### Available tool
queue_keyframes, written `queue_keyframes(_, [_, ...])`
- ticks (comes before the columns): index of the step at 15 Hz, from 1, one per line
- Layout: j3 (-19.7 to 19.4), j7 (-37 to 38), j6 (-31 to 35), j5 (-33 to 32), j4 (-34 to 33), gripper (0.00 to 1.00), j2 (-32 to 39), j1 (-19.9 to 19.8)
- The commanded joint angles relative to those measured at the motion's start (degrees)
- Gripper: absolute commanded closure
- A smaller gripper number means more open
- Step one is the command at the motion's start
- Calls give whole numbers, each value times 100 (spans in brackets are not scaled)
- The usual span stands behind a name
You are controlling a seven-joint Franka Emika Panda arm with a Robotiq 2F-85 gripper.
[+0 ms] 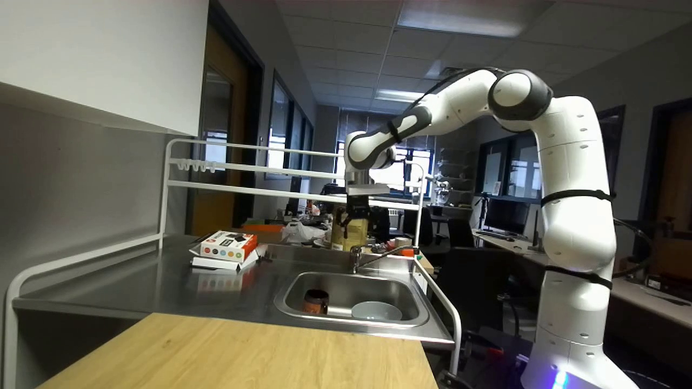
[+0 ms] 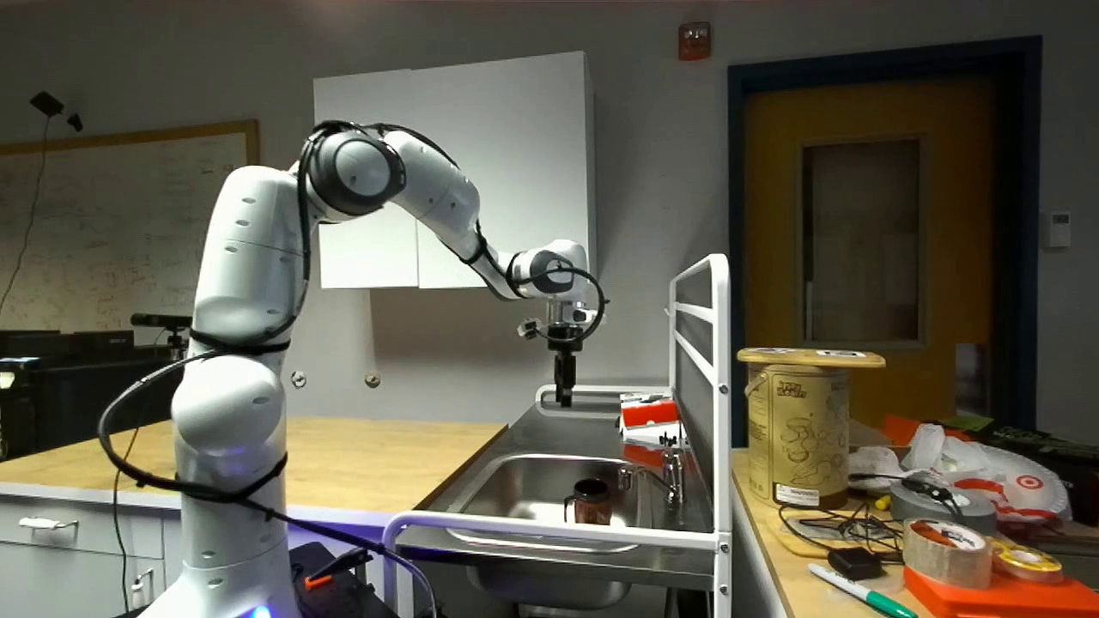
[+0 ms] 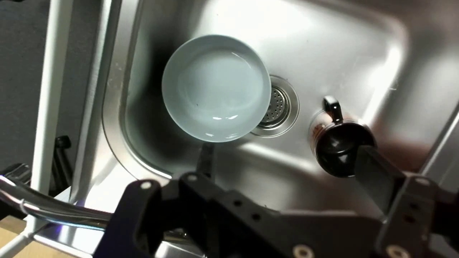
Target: Take the brown mug out of the sink
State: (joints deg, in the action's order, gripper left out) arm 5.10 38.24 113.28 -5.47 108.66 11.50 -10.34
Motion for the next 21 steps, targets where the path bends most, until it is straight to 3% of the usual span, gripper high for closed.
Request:
queue_keyframes(1, [-551, 394, -437, 219, -1423, 0, 1381, 489])
queue_keyframes(5, [-868, 458, -901, 660, -2592, 0, 2670, 665])
queue_keyframes(9, [-903, 475, -1456, 1178, -3714, 0, 3661, 664])
queue_keyframes(17, [-873, 637, -2077, 1604, -5512, 0, 4927, 745])
queue_keyframes(21, [-920, 744, -2262, 1600, -5882, 0, 5262, 619])
